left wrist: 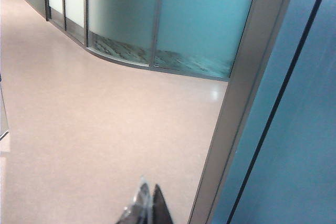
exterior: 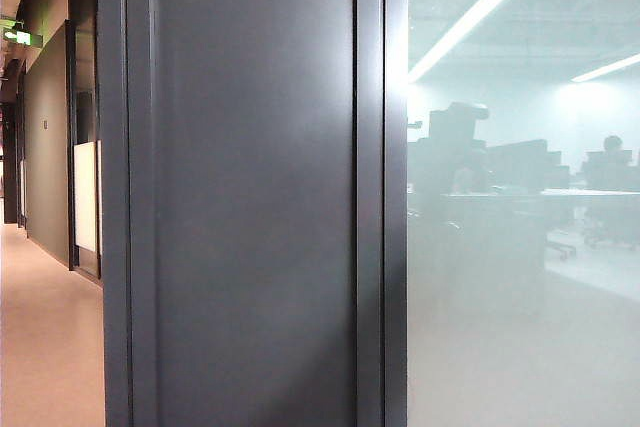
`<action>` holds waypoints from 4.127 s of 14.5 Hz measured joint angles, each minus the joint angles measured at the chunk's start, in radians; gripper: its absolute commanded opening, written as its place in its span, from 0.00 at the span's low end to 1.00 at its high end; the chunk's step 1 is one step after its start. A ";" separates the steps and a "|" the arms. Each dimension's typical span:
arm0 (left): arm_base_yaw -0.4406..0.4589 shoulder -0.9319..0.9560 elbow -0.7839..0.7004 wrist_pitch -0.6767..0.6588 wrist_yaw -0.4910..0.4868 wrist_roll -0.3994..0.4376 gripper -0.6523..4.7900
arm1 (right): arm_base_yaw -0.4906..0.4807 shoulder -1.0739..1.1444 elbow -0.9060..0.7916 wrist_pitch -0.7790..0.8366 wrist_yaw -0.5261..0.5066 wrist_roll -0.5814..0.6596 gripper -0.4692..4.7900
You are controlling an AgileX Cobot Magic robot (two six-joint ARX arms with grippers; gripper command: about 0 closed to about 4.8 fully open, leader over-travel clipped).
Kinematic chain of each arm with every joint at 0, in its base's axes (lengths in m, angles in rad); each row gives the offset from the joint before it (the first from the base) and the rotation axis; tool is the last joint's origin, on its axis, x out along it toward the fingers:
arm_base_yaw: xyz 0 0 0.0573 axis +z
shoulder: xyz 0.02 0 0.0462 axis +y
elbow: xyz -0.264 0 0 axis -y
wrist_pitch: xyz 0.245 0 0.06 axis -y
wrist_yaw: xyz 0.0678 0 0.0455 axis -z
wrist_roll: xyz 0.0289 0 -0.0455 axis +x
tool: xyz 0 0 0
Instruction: Raise the arm to find the leftmost switch on the wall and turn on the lights.
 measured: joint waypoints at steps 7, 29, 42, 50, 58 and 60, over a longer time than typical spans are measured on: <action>0.000 0.000 0.000 0.000 0.000 0.000 0.11 | 0.000 0.000 0.000 -0.001 0.000 0.000 0.09; 0.000 0.738 1.021 0.445 0.110 0.048 0.11 | -0.001 0.767 1.024 0.418 -0.111 -0.041 0.09; -0.003 1.002 1.141 0.555 0.113 -0.059 0.11 | 0.104 1.130 1.394 0.373 -0.811 0.023 0.09; -0.073 1.057 1.179 0.809 0.362 -0.322 0.11 | 0.106 1.129 1.394 0.396 -0.874 0.023 0.09; -0.145 1.409 1.687 0.425 0.731 -0.424 0.11 | 0.105 1.129 1.394 0.398 -0.880 0.023 0.09; -0.145 1.409 1.688 0.427 0.721 -0.420 0.11 | 0.105 1.129 1.394 0.398 -0.881 0.023 0.09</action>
